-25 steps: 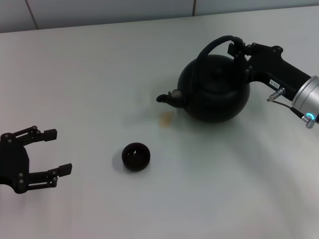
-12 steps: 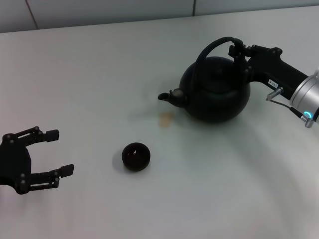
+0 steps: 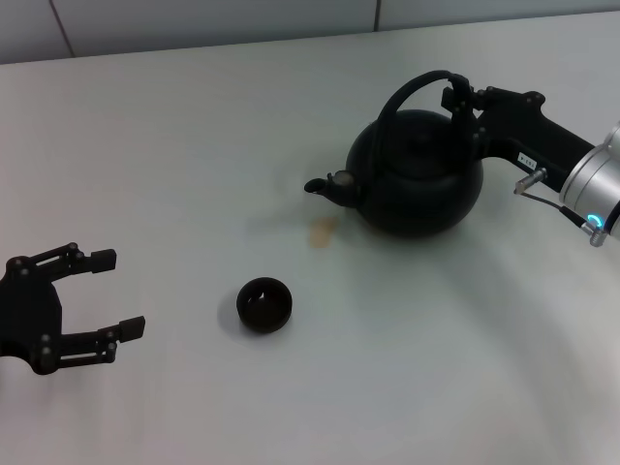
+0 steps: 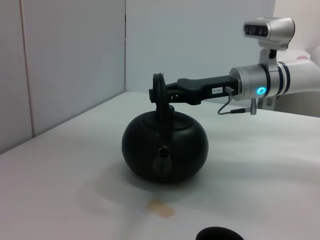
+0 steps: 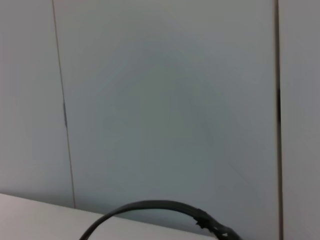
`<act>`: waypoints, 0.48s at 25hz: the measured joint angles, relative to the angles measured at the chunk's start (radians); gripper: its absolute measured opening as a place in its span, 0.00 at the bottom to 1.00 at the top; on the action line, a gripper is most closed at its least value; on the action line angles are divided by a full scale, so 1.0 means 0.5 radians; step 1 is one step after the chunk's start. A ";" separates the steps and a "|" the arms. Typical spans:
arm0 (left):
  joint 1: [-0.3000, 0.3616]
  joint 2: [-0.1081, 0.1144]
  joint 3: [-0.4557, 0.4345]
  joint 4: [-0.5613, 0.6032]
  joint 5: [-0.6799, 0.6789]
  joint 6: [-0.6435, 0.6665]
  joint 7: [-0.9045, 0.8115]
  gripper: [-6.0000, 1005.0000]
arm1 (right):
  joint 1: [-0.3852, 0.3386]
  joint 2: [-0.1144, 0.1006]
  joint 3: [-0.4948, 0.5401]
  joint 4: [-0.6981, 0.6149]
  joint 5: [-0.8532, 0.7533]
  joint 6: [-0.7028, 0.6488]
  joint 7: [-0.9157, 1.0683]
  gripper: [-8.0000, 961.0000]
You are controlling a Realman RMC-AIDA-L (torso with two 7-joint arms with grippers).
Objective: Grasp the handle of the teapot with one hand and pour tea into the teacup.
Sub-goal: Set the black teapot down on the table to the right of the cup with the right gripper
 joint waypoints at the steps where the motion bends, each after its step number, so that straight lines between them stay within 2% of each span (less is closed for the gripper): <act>1: 0.000 0.000 -0.001 0.000 0.000 0.000 0.000 0.86 | -0.001 0.000 0.000 -0.008 -0.001 -0.004 0.000 0.10; 4: -0.001 0.000 -0.002 0.009 0.000 0.000 0.000 0.86 | -0.002 -0.002 0.001 -0.029 -0.008 -0.011 0.000 0.10; 10: -0.001 -0.001 -0.010 0.014 0.000 0.000 -0.004 0.86 | 0.003 -0.004 -0.004 -0.046 -0.013 -0.016 0.000 0.17; 12: -0.001 -0.002 -0.013 0.014 0.000 0.000 -0.005 0.86 | 0.003 -0.006 -0.002 -0.055 -0.013 -0.016 0.004 0.24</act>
